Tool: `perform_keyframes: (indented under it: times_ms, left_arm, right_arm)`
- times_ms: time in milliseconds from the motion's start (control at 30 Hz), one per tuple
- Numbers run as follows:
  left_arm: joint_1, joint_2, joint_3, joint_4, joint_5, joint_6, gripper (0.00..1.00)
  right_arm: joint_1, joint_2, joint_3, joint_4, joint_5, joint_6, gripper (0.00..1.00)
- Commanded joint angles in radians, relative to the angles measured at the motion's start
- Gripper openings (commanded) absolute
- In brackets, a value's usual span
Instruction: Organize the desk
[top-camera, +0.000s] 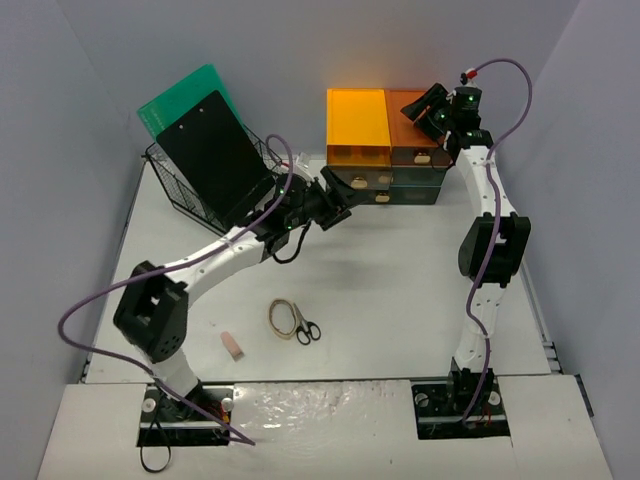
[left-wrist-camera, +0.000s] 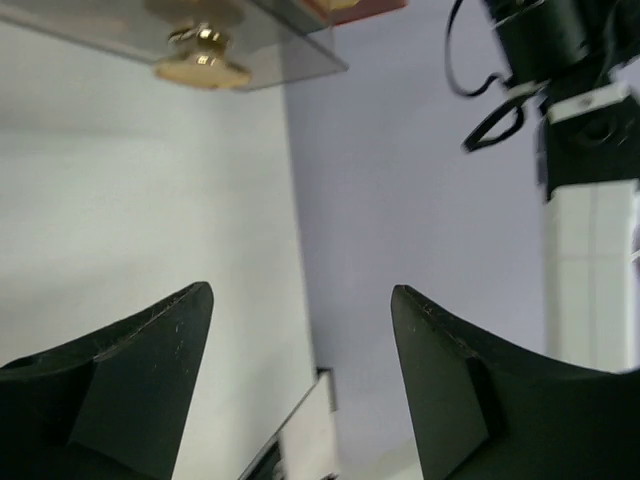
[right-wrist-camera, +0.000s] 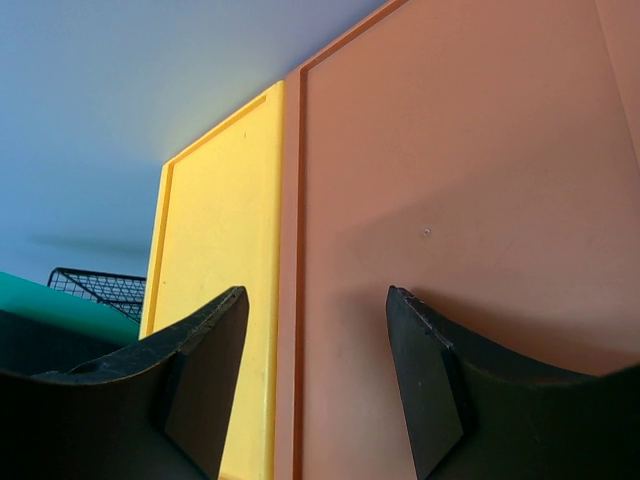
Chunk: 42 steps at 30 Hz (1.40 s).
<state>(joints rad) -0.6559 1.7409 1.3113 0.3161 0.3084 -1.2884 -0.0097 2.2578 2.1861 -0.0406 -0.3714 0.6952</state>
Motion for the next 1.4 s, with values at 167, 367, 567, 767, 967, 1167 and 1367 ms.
perform_keyframes:
  times_ms: [167, 367, 567, 767, 967, 1167, 1367]
  left_arm:
    - [-0.054, -0.338, -0.031, -0.991, -0.32, 0.376, 0.68]
    - [-0.099, -0.496, -0.226, -1.183, -0.435, 0.293, 0.68]
    - [-0.184, -0.598, -0.382, -1.28, -0.483, 0.166, 0.66]
    - [-0.188, -0.587, -0.464, -1.269, -0.485, 0.134, 0.66]
    - [-0.189, -0.556, -0.465, -1.263, -0.499, 0.09, 0.66]
    - [-0.189, -0.644, -0.511, -1.358, -0.569, -0.043, 0.66]
    - [-0.189, -0.678, -0.503, -1.462, -0.607, -0.143, 0.65]
  right_arm:
    - [-0.004, 0.092, -0.06, -0.331, 0.042, -0.048, 0.56]
    - [-0.004, 0.1, -0.053, -0.331, 0.038, -0.05, 0.56]
    - [-0.004, 0.109, -0.048, -0.33, 0.034, -0.049, 0.56]
    - [-0.004, 0.115, -0.051, -0.329, 0.031, -0.054, 0.56]
    - [-0.002, 0.117, -0.051, -0.329, 0.027, -0.052, 0.56]
    - [-0.002, 0.121, -0.052, -0.329, 0.026, -0.052, 0.56]
    - [-0.003, 0.125, -0.046, -0.327, 0.022, -0.048, 0.56]
